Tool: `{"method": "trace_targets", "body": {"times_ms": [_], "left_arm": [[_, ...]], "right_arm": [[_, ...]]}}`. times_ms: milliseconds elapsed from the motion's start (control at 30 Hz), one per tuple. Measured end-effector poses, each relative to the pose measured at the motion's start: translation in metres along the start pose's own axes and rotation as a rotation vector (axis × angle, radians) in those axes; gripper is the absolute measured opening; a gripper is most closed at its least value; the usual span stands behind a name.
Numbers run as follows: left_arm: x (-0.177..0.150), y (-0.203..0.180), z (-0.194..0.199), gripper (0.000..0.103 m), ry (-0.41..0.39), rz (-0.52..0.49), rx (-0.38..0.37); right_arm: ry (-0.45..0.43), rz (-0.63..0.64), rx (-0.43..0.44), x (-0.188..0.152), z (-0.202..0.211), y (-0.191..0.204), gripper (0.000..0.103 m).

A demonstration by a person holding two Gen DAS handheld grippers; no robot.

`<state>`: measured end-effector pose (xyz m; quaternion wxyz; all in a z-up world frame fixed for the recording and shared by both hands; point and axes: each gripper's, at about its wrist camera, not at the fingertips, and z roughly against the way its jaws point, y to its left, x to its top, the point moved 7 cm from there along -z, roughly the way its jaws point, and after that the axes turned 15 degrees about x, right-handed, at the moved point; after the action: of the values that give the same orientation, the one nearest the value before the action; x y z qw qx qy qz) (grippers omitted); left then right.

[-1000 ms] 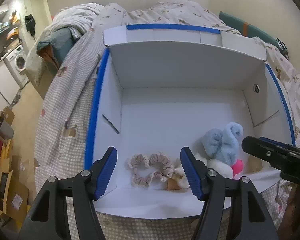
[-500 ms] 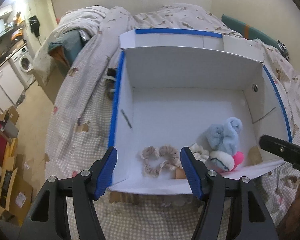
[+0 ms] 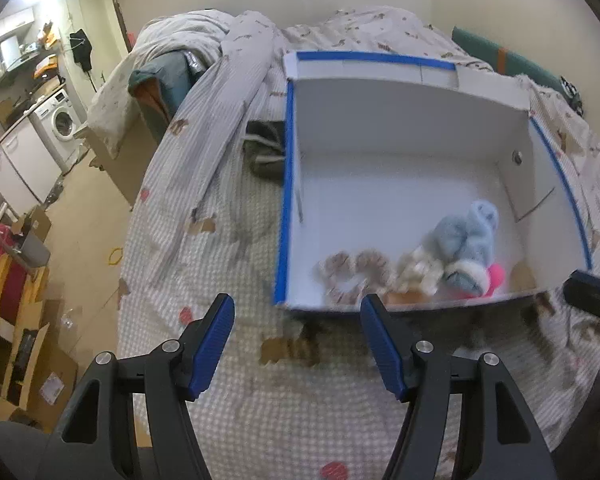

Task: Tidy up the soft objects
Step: 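Withdraw both tools from the box toward the remaining items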

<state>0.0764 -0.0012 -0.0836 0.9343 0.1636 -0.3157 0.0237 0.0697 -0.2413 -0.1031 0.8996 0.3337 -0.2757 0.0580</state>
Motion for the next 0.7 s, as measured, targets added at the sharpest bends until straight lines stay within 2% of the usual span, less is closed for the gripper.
{"method": "trace_targets", "body": {"times_ms": [167, 333, 433, 533, 700], "left_arm": [[-0.020, 0.016, -0.007, 0.063, 0.041, 0.003, 0.027], [-0.030, 0.030, -0.013, 0.063, 0.079, 0.044, 0.059], [-0.033, 0.029, -0.019, 0.063, 0.121, 0.060, 0.044], [-0.033, 0.026, -0.021, 0.063, 0.129, 0.064, 0.039], [-0.034, 0.024, -0.028, 0.063, 0.171, 0.083, 0.020]], "right_arm": [[0.015, -0.042, 0.080, -0.010, 0.011, 0.002, 0.077], [0.050, -0.109, 0.061, -0.018, 0.004, -0.013, 0.077], [0.072, -0.148, 0.046, -0.019, -0.005, -0.022, 0.077], [0.100, -0.185, 0.034, -0.023, -0.017, -0.030, 0.077], [0.187, -0.246, 0.046, -0.035, -0.050, -0.031, 0.077]]}}
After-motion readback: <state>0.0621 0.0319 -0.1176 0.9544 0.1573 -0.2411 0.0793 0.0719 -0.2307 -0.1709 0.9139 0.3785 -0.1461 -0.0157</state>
